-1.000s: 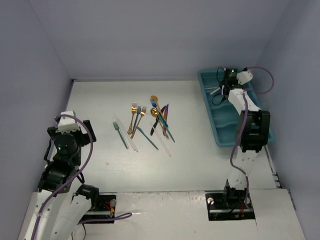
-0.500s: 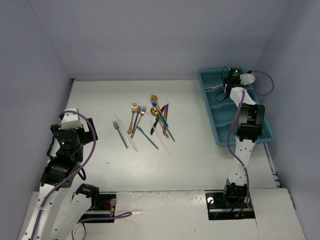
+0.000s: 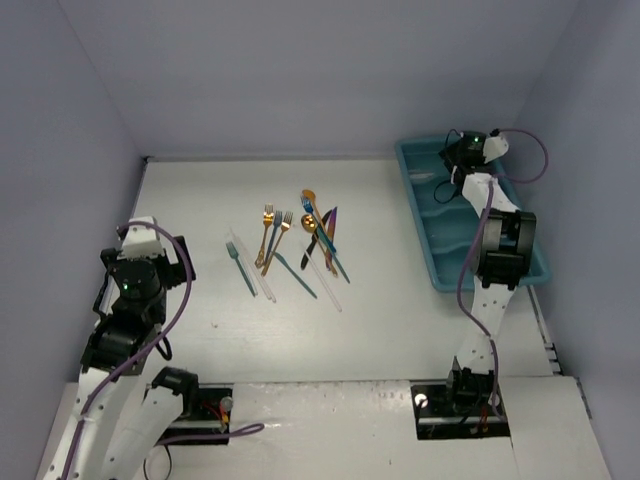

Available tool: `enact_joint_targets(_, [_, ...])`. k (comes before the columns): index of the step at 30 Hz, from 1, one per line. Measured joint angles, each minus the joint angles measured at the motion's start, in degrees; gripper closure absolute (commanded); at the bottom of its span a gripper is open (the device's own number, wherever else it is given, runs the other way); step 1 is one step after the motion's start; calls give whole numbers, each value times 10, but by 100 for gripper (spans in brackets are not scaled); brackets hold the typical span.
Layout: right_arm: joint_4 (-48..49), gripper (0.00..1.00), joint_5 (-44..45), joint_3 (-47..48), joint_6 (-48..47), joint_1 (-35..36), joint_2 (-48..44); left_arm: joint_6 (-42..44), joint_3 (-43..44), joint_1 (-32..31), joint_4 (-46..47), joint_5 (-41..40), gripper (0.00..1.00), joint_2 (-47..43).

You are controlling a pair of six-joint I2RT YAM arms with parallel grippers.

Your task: Sort the eating utensils into containers

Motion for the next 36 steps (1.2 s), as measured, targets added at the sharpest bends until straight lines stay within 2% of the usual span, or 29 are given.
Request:
enact_joint_targets(2, [-2, 50, -9, -40, -35, 3, -44, 0, 0, 0, 0, 0, 10, -4])
enact_joint_targets(7, [-25, 49, -19, -165, -125, 32, -235, 0, 0, 0, -1, 0, 10, -17])
enact_joint_targets(12, [-25, 49, -21, -267, -194, 105, -410, 0, 0, 0, -1, 0, 10, -25])
enact_joint_targets(16, [-49, 49, -21, -351, -241, 175, -483, 0, 0, 0, -1, 0, 10, -27])
enact_joint_targets(21, [-112, 49, 6, -429, -296, 262, -502, 0, 0, 0, -1, 1, 10, -27])
enact_joint_targets(25, [-146, 50, -8, -468, -332, 341, -509, 0, 0, 0, -1, 1, 10, -27])
enact_joint_targets(31, [-165, 56, -19, -490, -367, 432, -502, 0, 0, 0, -1, 3, 10, -23])
enact_joint_targets(36, [-163, 61, -23, -488, -384, 479, -442, 0, 0, 0, -1, 4, 10, -19])
